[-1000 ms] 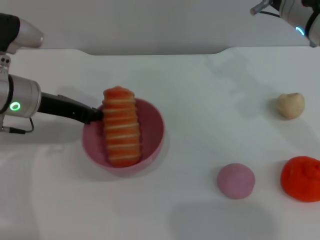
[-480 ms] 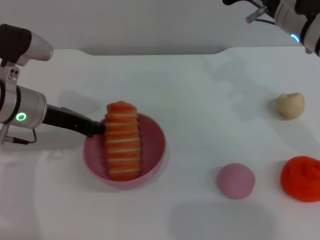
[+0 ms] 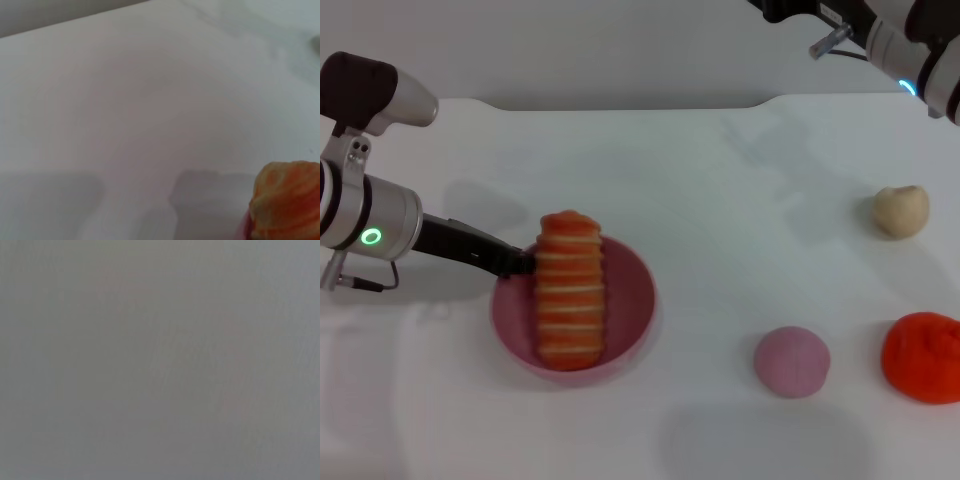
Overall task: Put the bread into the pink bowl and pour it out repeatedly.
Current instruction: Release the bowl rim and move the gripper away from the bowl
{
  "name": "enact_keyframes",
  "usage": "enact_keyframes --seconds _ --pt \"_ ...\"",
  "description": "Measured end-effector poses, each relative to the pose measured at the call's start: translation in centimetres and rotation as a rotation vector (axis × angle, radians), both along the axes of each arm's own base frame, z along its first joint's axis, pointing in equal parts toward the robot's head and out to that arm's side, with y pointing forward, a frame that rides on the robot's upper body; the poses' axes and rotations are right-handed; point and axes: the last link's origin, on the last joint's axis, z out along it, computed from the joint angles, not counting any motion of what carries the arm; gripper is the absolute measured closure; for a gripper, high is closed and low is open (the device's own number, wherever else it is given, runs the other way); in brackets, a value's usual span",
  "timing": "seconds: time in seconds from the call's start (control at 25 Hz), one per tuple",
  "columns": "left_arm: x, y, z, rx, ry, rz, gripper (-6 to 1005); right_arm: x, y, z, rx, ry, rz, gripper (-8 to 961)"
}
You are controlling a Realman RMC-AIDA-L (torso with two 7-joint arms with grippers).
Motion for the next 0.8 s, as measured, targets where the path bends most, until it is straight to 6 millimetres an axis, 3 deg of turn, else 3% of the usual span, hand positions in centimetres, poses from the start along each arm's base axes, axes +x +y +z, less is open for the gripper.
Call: enact_keyframes --seconds 0.2,0.36,0.68,0.8 --pt "0.1 0.0 0.0 0.0 -0.004 -0.002 950 0.2 -0.1 -0.1 -0.004 -0.001 -0.006 318" --pt "0.3 0.0 -0.2 0.001 -0.011 -0.001 794 0.4 -0.2 -0.2 -0.008 0.003 -0.011 319" --pt "0.4 0.1 -0.2 0.006 -0.015 0.005 626 0.6 -0.2 -0.4 -0.012 0.003 -0.018 319" --pt "1.4 0.3 0.3 0.014 -0.03 -0.022 546 0.8 -0.2 -0.4 -0.014 0.001 -0.022 318"
